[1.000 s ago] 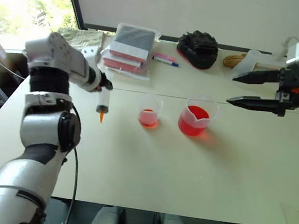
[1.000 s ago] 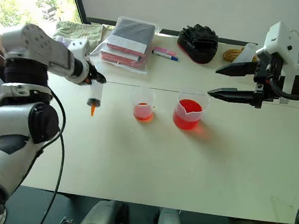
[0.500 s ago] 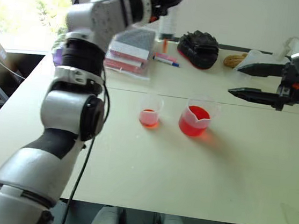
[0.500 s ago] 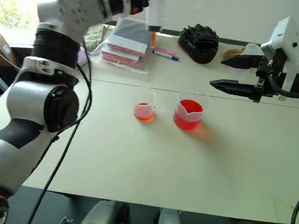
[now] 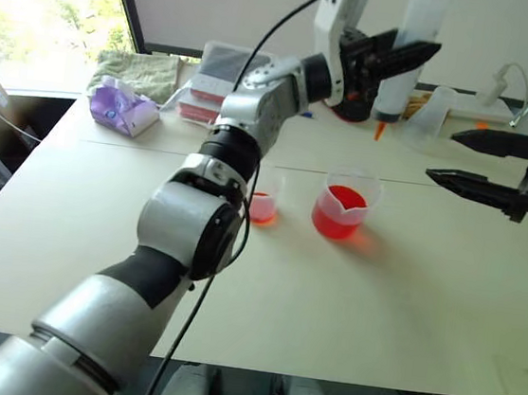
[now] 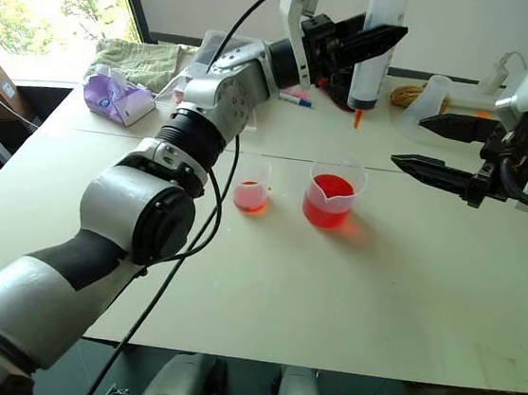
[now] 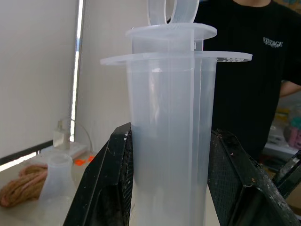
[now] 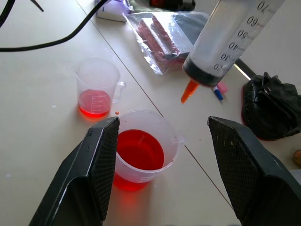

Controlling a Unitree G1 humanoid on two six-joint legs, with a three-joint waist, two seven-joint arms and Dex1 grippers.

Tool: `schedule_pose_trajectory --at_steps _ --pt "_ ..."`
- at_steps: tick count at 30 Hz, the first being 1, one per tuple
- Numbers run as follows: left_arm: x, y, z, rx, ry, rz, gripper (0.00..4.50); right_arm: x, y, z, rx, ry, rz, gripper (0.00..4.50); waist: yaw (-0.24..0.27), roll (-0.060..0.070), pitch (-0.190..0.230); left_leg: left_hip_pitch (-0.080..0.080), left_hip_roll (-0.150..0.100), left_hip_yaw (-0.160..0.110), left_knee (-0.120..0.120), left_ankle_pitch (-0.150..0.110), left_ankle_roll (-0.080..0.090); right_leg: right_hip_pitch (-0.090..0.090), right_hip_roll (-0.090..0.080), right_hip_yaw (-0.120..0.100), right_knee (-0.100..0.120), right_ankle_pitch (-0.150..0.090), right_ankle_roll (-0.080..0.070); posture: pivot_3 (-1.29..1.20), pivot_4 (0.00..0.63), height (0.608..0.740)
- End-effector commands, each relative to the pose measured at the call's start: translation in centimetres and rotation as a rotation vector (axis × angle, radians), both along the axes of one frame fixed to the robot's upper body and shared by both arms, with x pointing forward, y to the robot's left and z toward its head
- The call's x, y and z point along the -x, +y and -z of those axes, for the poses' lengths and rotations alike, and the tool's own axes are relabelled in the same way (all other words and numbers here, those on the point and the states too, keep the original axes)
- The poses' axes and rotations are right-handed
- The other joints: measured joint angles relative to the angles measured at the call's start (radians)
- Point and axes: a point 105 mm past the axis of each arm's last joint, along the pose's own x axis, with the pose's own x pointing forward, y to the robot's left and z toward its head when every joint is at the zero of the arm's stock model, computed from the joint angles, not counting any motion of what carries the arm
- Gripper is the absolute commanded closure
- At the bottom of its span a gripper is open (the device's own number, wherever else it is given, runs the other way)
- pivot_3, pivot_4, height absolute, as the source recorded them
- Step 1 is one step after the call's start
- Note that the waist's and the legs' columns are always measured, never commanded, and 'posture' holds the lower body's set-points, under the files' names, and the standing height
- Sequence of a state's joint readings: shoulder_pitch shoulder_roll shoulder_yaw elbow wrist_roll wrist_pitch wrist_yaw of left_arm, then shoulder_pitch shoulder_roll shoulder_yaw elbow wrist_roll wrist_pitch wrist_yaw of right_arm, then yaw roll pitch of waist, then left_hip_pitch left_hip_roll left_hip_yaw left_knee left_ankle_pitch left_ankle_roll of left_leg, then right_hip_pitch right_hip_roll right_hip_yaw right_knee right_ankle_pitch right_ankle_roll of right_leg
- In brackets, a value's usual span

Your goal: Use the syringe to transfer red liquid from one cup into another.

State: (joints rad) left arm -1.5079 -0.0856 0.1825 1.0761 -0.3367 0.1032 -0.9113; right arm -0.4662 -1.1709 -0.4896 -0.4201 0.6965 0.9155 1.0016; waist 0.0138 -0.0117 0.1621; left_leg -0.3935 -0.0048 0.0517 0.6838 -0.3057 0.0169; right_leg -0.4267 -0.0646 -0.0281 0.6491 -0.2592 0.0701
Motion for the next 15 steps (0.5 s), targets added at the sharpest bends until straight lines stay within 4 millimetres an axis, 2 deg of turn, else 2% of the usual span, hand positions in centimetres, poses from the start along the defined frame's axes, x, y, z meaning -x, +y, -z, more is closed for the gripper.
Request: schedule_pose_trajectory --at_steps 1,7,11,15 --pt "1.1 -1.0 -0.2 -0.044 -0.125 -0.02 2.75 0.7 0.0 -1.0 -0.004 -0.057 0.012 1.39 0.0 0.0 0.0 0.0 0.0 0.0 0.0 0.0 0.0 0.0 0.0 0.0 0.0 0.0 0.0 0.0 0.15 0.74" --pt "1.4 -1.6 2.4 -0.093 -0.204 -0.139 2.75 0.6 0.3 -0.9 -0.019 -0.06 0.009 1.39 -0.001 0.0 0.0 0.0 0.0 0.0 0.0 0.0 0.0 0.0 0.0 0.001 0.0 0.0 0.0 0.0 0.15 0.74" --pt "0.9 -1.5 3.0 -0.099 -0.224 -0.269 2.75 0.5 0.5 -0.9 -0.021 -0.058 0.005 1.39 0.0 0.0 0.0 0.0 0.0 0.0 0.0 0.0 0.0 0.0 0.0 0.001 0.0 0.0 0.0 0.0 0.15 0.74" --pt "1.2 -1.6 3.7 -0.098 -0.215 -0.323 2.75 0.4 0.6 -0.8 -0.022 -0.055 -0.002 1.39 0.001 0.0 0.0 0.0 0.0 -0.001 0.0 0.0 0.0 0.0 0.0 0.001 0.0 0.0 0.0 0.0 0.15 0.74"
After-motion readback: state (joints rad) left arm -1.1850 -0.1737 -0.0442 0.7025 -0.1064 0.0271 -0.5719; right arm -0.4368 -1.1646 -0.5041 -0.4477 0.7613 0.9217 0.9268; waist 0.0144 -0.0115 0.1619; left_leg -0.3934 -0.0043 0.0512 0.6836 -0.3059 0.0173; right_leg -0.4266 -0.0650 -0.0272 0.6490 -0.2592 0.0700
